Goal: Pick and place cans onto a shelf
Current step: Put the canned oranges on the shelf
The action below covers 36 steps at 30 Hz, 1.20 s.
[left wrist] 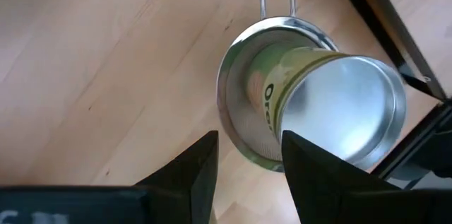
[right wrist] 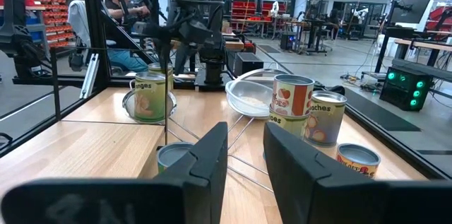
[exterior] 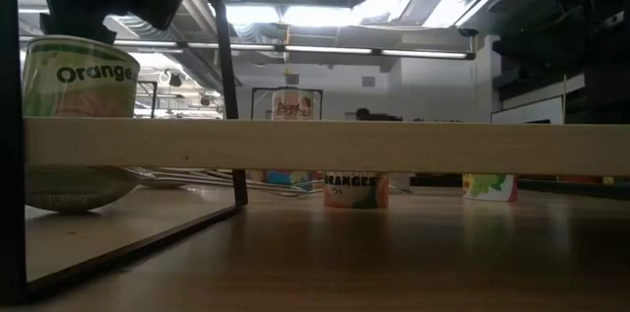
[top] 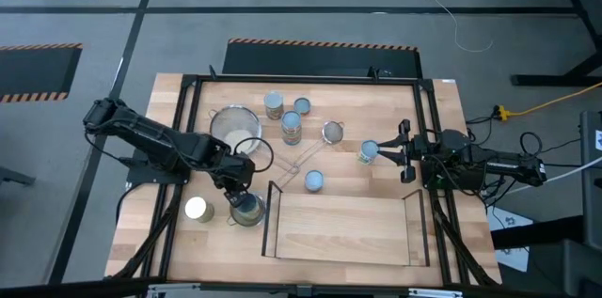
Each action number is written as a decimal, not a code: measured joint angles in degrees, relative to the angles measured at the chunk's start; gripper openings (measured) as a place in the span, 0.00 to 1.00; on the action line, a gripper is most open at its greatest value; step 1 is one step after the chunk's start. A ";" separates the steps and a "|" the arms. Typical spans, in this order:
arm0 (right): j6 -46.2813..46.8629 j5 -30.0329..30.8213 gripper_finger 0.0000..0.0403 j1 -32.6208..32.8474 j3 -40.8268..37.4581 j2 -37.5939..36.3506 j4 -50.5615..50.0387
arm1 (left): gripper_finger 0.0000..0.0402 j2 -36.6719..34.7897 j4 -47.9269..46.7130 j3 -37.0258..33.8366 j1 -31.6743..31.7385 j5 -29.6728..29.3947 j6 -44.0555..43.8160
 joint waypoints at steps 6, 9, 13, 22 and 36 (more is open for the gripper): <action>0.00 0.00 0.24 0.00 0.00 0.01 0.00 | 0.37 1.96 1.12 0.00 0.00 0.43 0.05; 0.00 0.00 0.24 0.00 0.00 0.01 0.00 | 0.37 2.48 1.07 0.00 0.00 0.42 0.05; 0.00 0.00 0.24 0.00 0.00 0.02 0.00 | 0.37 2.51 1.08 0.00 0.00 0.42 0.05; 0.00 0.00 0.24 0.00 0.00 0.02 0.00 | 0.26 2.51 1.07 0.00 0.00 0.36 0.08; 0.00 0.00 0.24 0.02 0.00 0.02 0.00 | 0.01 2.51 1.07 0.00 0.00 0.36 0.10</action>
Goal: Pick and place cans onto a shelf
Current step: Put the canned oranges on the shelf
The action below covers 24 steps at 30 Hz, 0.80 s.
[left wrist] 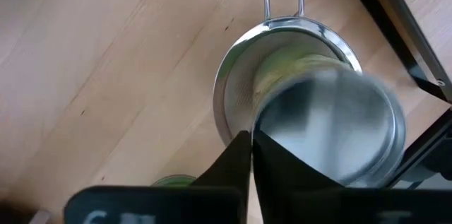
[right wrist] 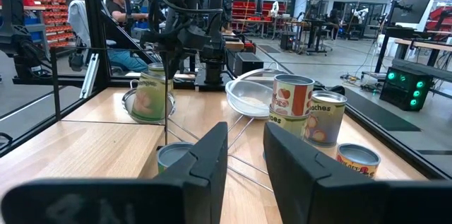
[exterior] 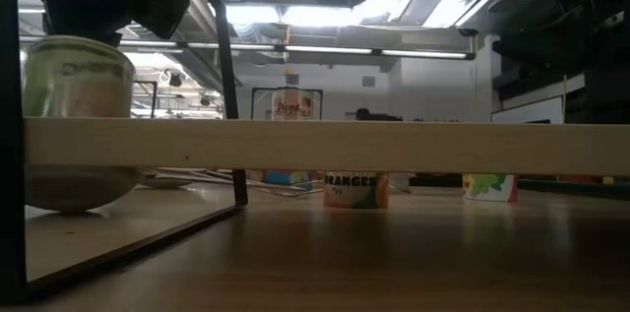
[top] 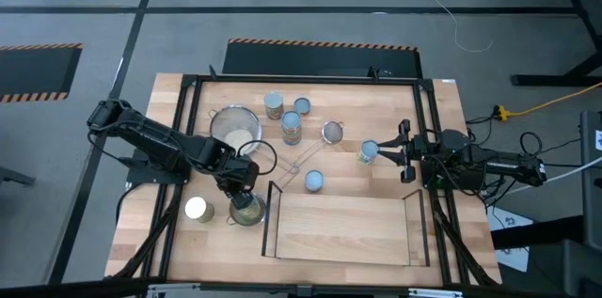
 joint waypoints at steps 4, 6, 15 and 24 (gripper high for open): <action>0.00 0.00 0.24 -0.02 0.00 -0.01 -0.01 | 0.01 0.00 0.00 0.00 0.00 -0.26 0.01; 0.00 0.00 0.24 -0.02 0.00 0.00 -0.02 | 0.01 0.00 0.00 0.00 0.00 -0.31 0.22; 0.00 0.00 0.24 -0.02 0.00 0.00 0.00 | 0.00 -1.24 0.00 -0.02 0.00 0.97 1.86; 0.00 0.00 0.24 -0.02 0.00 0.00 0.00 | 0.00 -5.50 -0.46 3.70 0.02 0.88 7.72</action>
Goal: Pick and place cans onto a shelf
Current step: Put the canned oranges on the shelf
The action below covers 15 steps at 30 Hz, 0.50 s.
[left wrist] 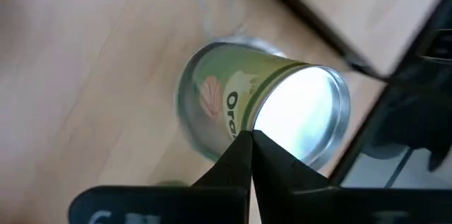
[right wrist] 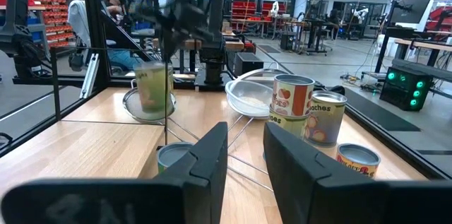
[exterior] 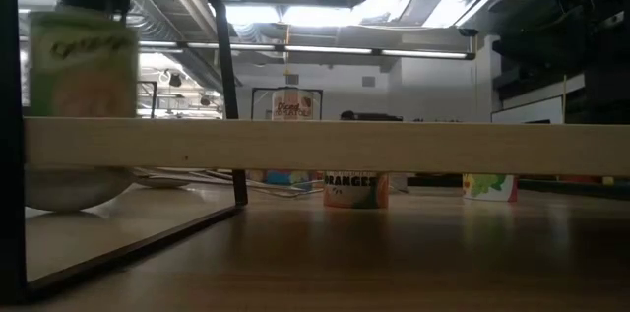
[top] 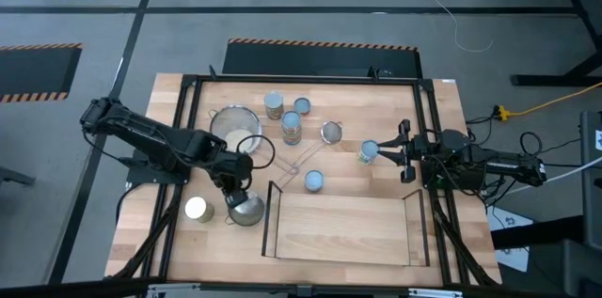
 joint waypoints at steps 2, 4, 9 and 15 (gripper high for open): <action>-0.02 0.00 0.24 0.01 0.00 -0.01 0.02 | 0.00 -0.34 -0.04 1.73 0.00 -0.10 1.61; -0.01 0.00 0.24 0.01 0.00 0.00 0.01 | 0.00 -0.34 -0.16 3.59 0.00 -0.61 3.04; -0.02 0.00 0.24 0.01 0.00 -0.01 0.00 | 0.00 -0.36 -3.12 6.05 0.02 -1.58 3.83; -0.02 0.00 0.24 0.00 0.00 -0.02 0.02 | 0.00 -0.34 -6.55 6.66 0.02 -3.73 3.81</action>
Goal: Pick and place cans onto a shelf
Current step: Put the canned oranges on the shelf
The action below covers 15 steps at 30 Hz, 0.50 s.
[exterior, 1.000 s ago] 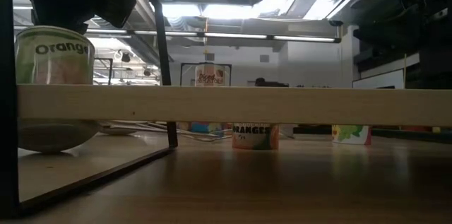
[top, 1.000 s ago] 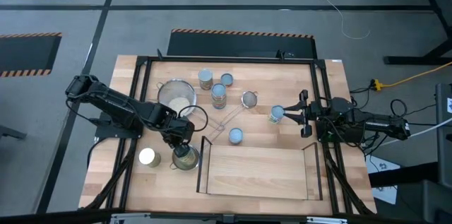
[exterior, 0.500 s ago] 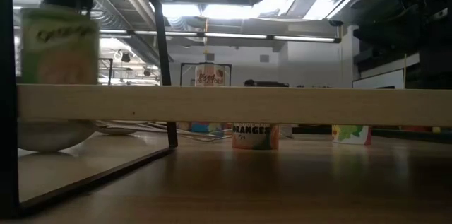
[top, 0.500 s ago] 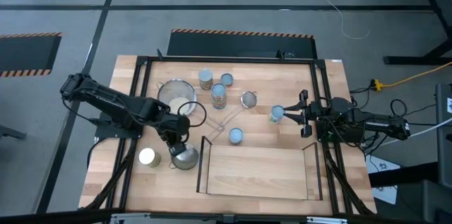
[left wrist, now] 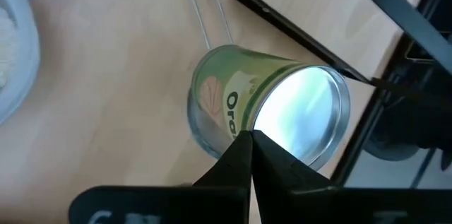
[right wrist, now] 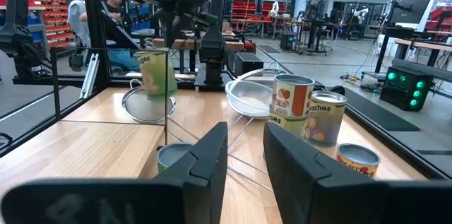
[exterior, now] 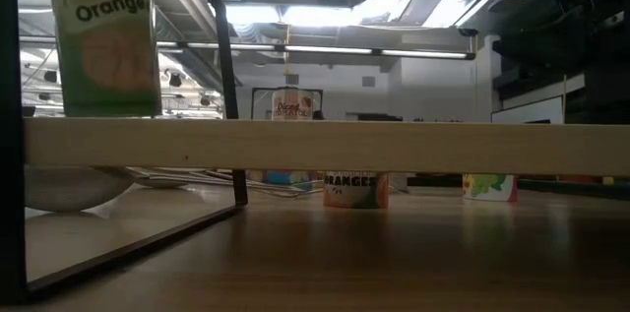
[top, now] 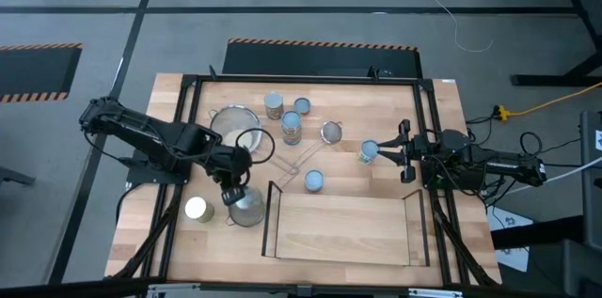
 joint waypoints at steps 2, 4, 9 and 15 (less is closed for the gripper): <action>0.00 0.00 0.24 0.02 0.00 0.02 0.00 | 0.00 0.00 0.03 0.00 0.00 -0.74 0.04; 0.00 0.00 0.24 0.01 0.00 0.02 0.02 | 0.00 0.00 0.03 0.00 0.14 -1.23 0.65; 0.07 -0.02 0.24 0.01 0.00 0.01 0.48 | 0.00 0.00 0.03 0.00 1.79 -2.20 1.13; 1.93 -0.02 0.26 0.02 0.00 0.02 0.59 | 0.00 0.00 0.07 0.00 5.22 -2.16 4.69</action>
